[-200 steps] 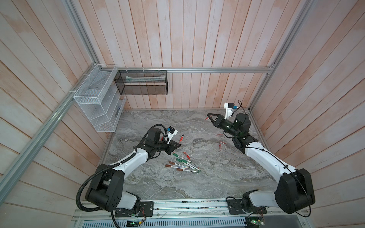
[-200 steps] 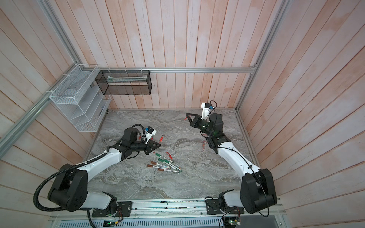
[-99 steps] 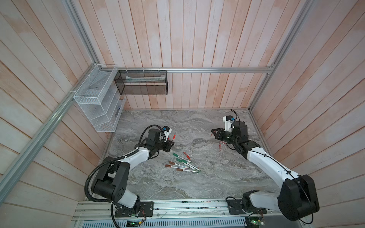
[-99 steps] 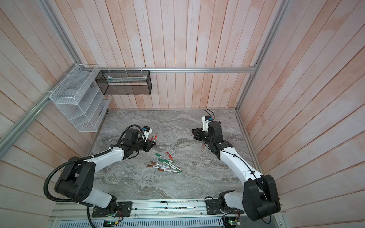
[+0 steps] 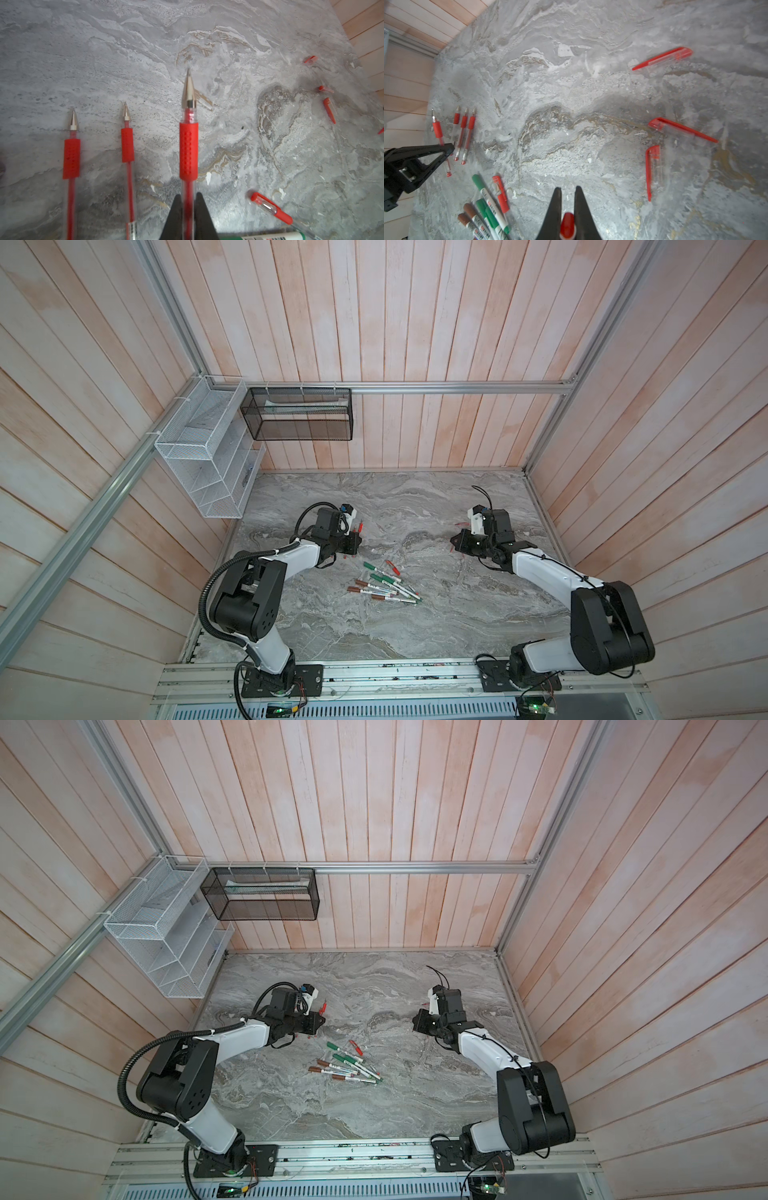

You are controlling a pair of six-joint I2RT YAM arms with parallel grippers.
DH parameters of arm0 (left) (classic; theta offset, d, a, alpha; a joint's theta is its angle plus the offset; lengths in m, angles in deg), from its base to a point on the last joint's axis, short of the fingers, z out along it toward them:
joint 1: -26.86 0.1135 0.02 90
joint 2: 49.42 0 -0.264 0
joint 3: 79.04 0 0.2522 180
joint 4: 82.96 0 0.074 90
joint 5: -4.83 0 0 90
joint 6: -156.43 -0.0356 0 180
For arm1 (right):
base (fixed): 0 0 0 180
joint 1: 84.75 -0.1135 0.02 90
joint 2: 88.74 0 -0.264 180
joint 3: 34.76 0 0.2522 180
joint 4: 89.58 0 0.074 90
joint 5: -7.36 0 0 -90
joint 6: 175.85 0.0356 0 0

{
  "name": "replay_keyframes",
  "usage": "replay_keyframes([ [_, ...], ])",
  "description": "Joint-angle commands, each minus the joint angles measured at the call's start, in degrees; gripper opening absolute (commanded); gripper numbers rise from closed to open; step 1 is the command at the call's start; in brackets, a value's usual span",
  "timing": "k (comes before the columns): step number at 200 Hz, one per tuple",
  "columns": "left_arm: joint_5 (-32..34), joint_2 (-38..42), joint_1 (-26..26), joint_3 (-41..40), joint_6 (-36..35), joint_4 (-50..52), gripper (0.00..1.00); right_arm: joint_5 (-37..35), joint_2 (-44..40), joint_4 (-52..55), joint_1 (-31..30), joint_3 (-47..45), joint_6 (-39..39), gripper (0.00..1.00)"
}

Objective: Remove pen caps from pens
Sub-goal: Place the pen cap to the middle-right of the table.

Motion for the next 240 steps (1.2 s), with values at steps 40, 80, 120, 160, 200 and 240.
replay_keyframes([
  [40, 2.6, -3.9, 0.1, 2.4, 0.7, 1.8, 0.12, -1.6, 8.3, 3.0, 0.7, 2.4, -4.2, 0.0],
  [80, 3.7, -6.4, 0.2, 4.6, 1.4, 3.9, 0.28, -3.2, 9.2, 4.6, 0.8, 3.7, -5.1, 0.15],
  [120, 3.5, -8.0, 0.2, 6.3, 2.5, 5.5, 0.35, -4.5, 6.8, 6.8, 0.8, 4.8, -5.3, 0.3],
  [160, 2.2, -3.1, 0.0, 4.3, 2.9, 4.0, 0.38, -5.8, 1.2, 7.9, -0.9, 4.2, -4.8, 0.34],
  [200, 0.9, 4.3, -0.5, 1.3, 1.8, 1.4, 0.42, -5.6, 0.9, 8.2, -8.1, 7.1, -4.8, 0.37],
  [240, 0.9, 12.0, 0.1, -3.6, -2.7, -2.7, 0.59, -7.4, 10.2, 13.5, -18.1, 17.6, -7.1, 0.43],
])
